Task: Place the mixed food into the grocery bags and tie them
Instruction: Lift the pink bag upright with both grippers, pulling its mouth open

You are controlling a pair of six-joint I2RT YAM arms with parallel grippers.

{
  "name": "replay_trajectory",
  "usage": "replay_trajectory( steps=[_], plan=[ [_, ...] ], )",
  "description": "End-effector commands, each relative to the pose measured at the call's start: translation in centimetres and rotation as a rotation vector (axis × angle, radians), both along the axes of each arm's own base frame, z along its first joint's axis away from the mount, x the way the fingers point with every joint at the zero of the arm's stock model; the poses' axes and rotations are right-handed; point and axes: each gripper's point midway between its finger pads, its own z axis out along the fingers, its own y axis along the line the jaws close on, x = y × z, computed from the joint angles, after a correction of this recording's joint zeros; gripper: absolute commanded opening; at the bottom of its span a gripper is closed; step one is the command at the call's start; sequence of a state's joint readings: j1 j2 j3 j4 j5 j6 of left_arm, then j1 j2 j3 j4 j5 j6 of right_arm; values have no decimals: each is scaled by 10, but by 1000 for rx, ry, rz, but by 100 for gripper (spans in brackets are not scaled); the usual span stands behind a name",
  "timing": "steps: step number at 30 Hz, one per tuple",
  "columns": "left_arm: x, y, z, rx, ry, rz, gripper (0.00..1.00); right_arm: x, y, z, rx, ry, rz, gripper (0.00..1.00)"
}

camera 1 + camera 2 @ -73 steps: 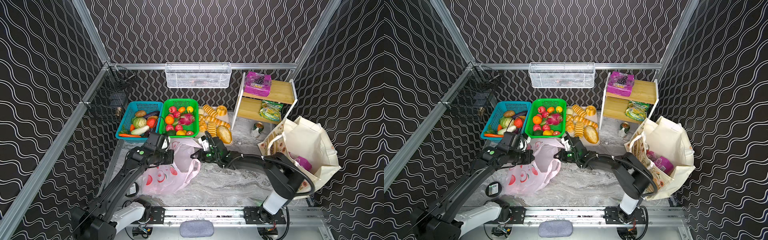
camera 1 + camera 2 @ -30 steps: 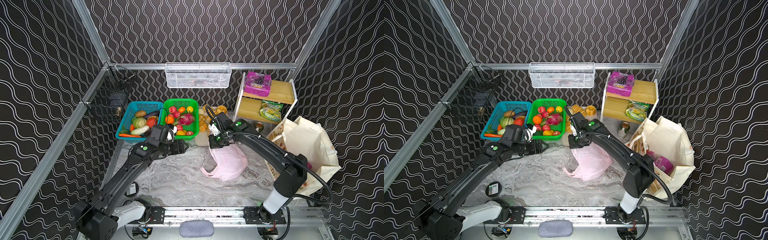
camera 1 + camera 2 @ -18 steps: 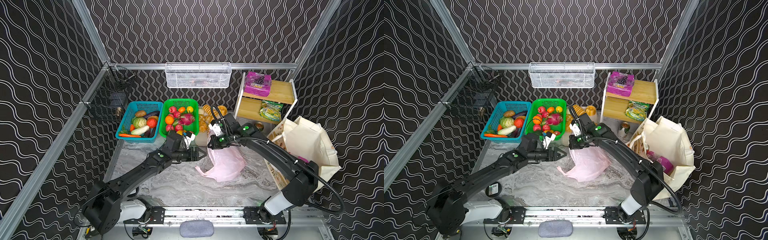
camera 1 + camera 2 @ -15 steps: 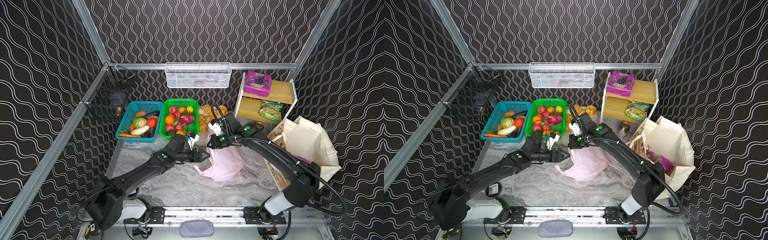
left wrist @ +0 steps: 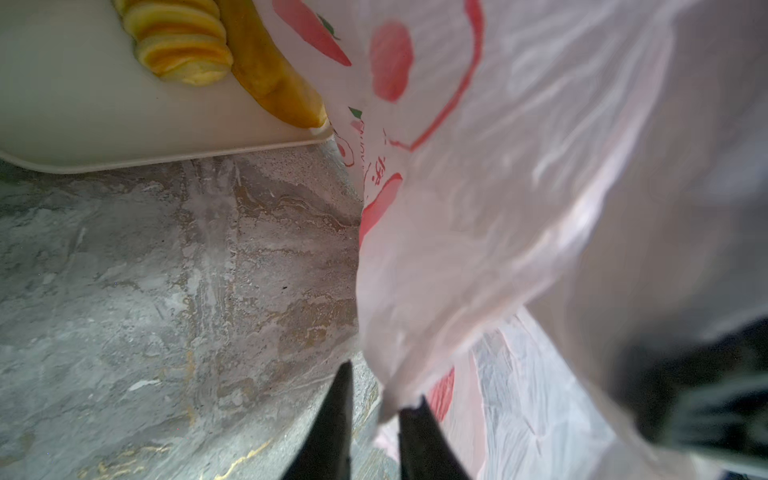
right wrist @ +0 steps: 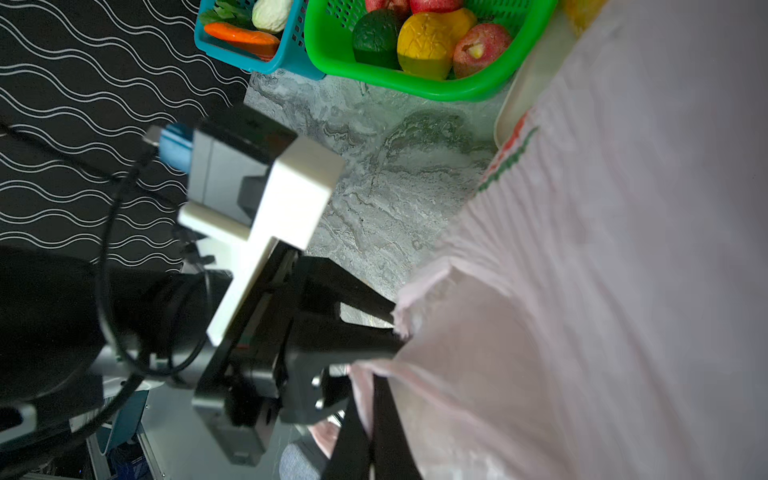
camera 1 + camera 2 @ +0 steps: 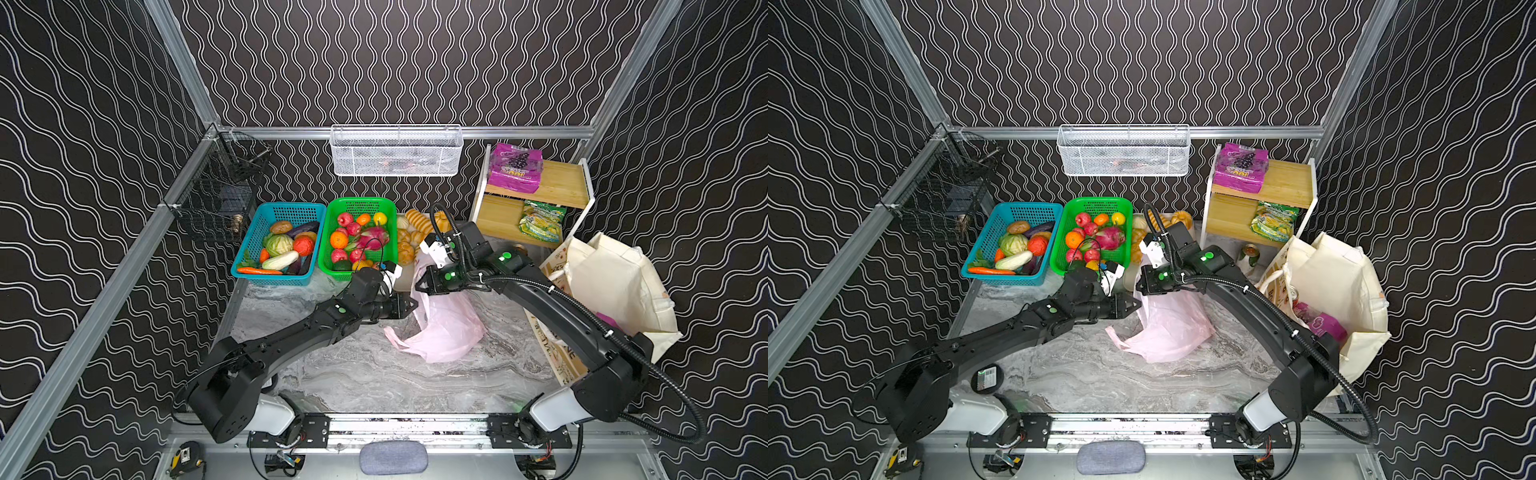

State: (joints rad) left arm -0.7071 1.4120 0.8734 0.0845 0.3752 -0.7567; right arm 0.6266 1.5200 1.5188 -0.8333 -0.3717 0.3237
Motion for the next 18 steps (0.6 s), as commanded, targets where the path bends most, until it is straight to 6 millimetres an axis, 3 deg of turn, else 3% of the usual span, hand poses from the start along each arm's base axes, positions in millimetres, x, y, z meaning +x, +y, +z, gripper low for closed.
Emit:
replay_trajectory(
  steps=[1, 6, 9, 14, 18],
  plan=[
    [11, 13, -7, 57, 24, 108, 0, 0, -33, -6, -133, -21, -69, 0],
    [9, 50, -23, 100, 168, 226, 0, 3, -118, -39, -463, 7, -229, 0],
    [6, 68, -25, 123, 221, 243, 0, 4, -142, -39, -527, 9, -273, 0],
    [3, 80, -23, 155, 247, 263, 0, 12, -145, -7, -516, -44, -299, 0],
    [6, 70, -22, 130, 261, 233, 0, 13, -130, 15, -437, -76, -254, 0]
  ],
)
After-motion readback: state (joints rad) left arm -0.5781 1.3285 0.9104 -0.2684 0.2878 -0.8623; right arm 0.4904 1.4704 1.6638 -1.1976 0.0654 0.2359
